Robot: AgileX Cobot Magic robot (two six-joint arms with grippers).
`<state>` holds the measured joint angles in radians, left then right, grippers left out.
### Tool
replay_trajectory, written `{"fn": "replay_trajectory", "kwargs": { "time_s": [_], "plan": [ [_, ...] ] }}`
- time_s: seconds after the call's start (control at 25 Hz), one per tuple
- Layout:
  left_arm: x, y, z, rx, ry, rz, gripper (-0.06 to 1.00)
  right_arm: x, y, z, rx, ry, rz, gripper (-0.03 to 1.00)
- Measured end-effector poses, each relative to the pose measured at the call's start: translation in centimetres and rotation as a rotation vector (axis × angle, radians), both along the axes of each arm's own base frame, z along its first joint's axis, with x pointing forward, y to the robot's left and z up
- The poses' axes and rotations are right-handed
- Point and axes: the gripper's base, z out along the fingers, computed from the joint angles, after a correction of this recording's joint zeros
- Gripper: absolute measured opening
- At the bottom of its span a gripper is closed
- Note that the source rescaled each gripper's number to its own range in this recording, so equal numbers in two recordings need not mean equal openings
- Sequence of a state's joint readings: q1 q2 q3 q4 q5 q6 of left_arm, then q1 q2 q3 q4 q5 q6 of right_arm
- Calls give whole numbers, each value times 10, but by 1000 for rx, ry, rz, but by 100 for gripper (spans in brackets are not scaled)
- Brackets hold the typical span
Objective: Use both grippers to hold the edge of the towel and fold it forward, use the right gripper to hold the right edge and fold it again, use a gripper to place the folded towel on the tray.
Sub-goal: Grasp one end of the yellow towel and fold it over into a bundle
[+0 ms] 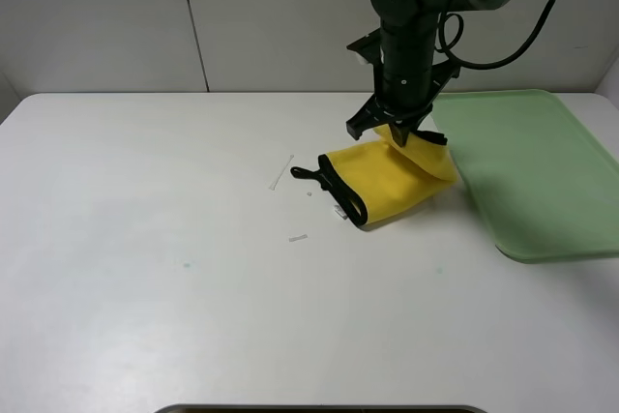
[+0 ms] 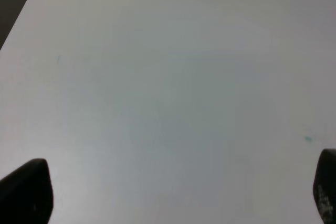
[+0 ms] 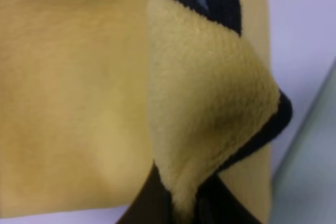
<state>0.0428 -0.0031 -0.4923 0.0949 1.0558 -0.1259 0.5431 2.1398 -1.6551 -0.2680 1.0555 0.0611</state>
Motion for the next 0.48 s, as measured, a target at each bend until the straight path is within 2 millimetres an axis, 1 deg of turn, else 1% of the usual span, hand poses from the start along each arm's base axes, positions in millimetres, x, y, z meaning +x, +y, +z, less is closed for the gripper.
{"fn": "replay_trajectory", "kwargs": {
  "time_s": [0.28,0.48],
  "plan": [
    [0,0,0,0,0,0,100,-18,29,-2,88,46,2,5],
    [0,0,0,0,0,0,100,-20,33,-2,126,64,-9,5]
  ]
}}
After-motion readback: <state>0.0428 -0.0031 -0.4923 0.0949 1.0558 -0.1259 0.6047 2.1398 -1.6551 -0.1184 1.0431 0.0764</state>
